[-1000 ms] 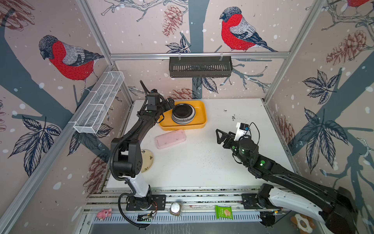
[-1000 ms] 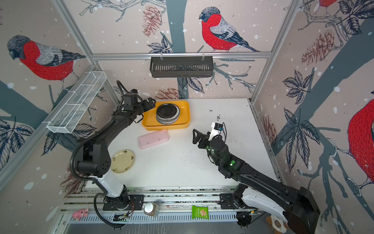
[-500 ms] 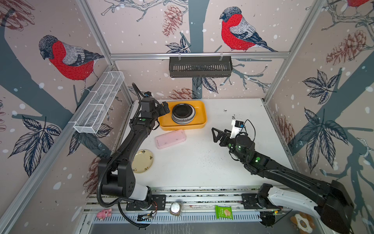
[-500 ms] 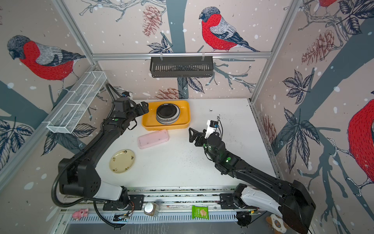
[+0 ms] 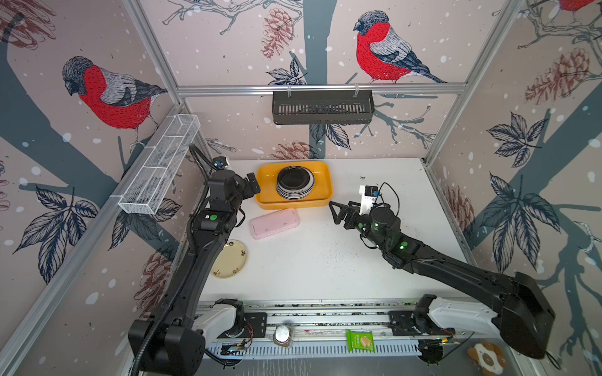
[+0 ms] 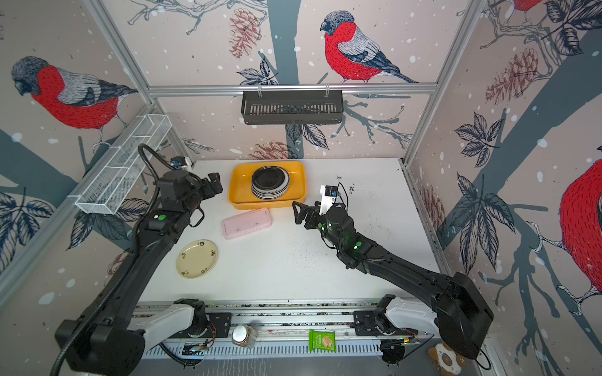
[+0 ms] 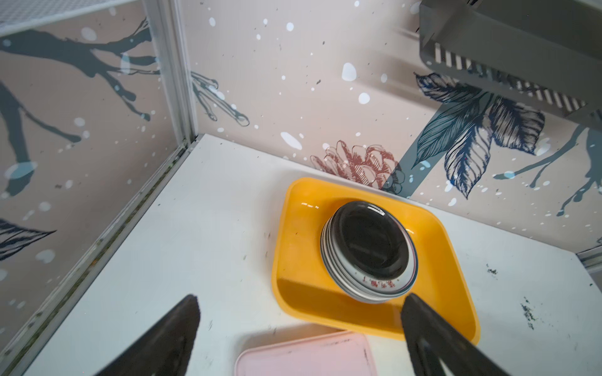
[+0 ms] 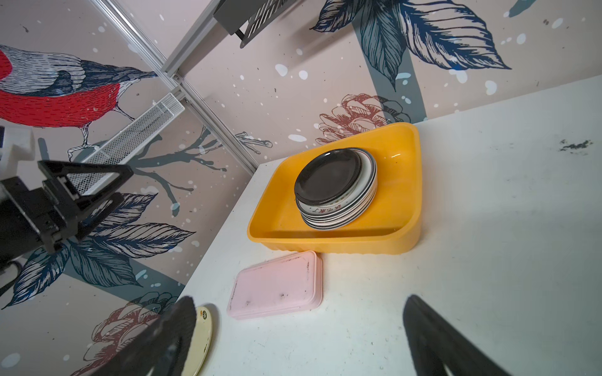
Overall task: Place the plates into the plastic bin on the countertop
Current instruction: 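Withdraw the left gripper from the bin toward the cream plate, then lower the left gripper onto the rim of the cream plate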
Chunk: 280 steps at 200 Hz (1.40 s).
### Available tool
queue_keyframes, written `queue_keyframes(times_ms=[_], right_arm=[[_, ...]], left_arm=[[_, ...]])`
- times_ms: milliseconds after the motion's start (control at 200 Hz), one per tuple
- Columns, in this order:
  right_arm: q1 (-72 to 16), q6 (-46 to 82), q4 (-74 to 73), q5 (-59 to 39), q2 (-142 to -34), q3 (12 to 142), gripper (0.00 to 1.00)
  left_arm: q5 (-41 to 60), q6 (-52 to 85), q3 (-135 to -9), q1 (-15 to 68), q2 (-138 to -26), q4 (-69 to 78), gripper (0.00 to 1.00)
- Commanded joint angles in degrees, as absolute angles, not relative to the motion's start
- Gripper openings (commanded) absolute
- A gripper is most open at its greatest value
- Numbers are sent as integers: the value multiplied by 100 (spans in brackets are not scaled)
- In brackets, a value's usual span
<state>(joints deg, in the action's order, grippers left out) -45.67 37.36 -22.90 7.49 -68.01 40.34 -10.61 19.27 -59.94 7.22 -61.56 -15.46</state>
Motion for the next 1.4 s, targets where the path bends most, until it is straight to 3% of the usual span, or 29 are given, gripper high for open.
queue_keyframes(times_ms=[0,345,670,991,1121,1396], right_arm=[[-4541,3639,-2600,378,-6944,4146,99],[-4547,3805,-3049,-133,-7539,4324,100],[-4566,3937,-3611,-573,-8101,4535,100],[-4579,4081,-4003,-1218,-8584,4855,100],[-4579,4104,-4032,-1254,-8597,4860,100],[-4578,4140,-4096,-1215,-8561,4739,99]], left_arm=[[-1591,2036,-5750,705,-5761,-1729,97],[-1934,2370,-5365,518,-5064,-2228,96],[-929,3011,-5096,-341,-4547,-2770,96],[-1232,3627,-4795,-545,-4398,-3246,96],[-566,3809,-4410,-1075,-4286,-3097,96],[1901,3911,-3428,-3272,-4389,-2683,96]])
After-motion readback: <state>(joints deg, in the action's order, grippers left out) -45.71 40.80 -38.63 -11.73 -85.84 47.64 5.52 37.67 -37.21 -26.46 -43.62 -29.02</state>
